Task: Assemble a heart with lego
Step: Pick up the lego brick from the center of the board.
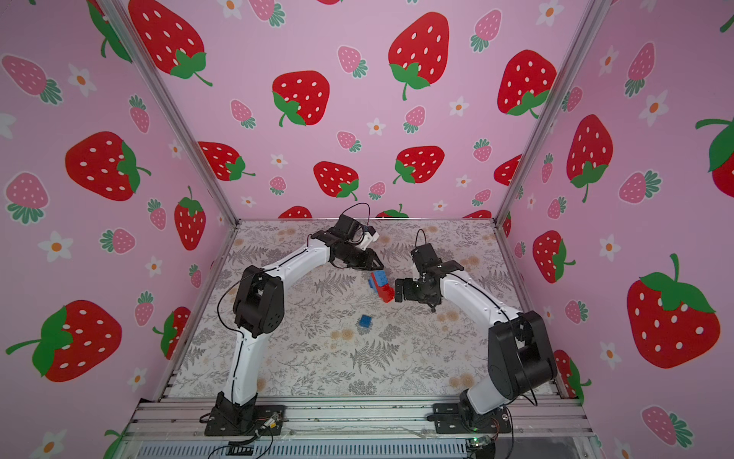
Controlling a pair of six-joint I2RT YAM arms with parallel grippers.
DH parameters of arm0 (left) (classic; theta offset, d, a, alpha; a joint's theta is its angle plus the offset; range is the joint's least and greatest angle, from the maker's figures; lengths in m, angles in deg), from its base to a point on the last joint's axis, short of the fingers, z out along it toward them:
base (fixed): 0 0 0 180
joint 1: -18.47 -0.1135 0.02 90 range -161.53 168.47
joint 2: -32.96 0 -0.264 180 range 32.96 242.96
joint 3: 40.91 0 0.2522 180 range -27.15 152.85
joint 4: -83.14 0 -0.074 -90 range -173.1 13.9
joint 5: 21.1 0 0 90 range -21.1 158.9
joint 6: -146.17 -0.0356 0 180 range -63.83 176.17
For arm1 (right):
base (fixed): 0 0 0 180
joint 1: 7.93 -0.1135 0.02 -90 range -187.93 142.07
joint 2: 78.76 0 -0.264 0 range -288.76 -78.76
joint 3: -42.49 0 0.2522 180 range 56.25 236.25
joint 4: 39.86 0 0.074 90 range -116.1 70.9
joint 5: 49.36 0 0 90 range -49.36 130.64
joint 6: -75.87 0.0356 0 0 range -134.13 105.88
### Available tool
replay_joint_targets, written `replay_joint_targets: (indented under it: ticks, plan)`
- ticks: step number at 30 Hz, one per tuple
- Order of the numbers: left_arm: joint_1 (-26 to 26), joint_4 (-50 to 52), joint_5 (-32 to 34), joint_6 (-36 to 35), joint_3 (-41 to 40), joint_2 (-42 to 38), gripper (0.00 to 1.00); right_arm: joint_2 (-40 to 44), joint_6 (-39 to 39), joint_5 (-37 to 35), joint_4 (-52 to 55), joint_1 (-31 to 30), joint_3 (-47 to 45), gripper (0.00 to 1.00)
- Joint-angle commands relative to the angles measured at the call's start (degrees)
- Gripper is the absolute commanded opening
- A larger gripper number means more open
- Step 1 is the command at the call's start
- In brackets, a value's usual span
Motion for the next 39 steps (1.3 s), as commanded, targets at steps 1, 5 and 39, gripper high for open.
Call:
replay_joint_targets:
  ticks: [1, 5, 39]
  plan:
    - [-2.00, -0.75, -1.86, 2.54, -4.22, -2.43, 0.28, -1.09, -0.35, 0.10, 1.86, -0.47, 1.03, 0.99]
    - [-3.10, -5.46, -2.13, 6.04, -11.44, -6.39, 0.27, -0.96, -0.85, 1.21, 2.50, -0.65, 2.18, 0.99]
    - [-10.12, -55.56, -8.46, 26.14, -55.58, -20.86, 0.26, -14.44, 28.14, -8.35, -6.87, -24.94, 5.50, 0.86]
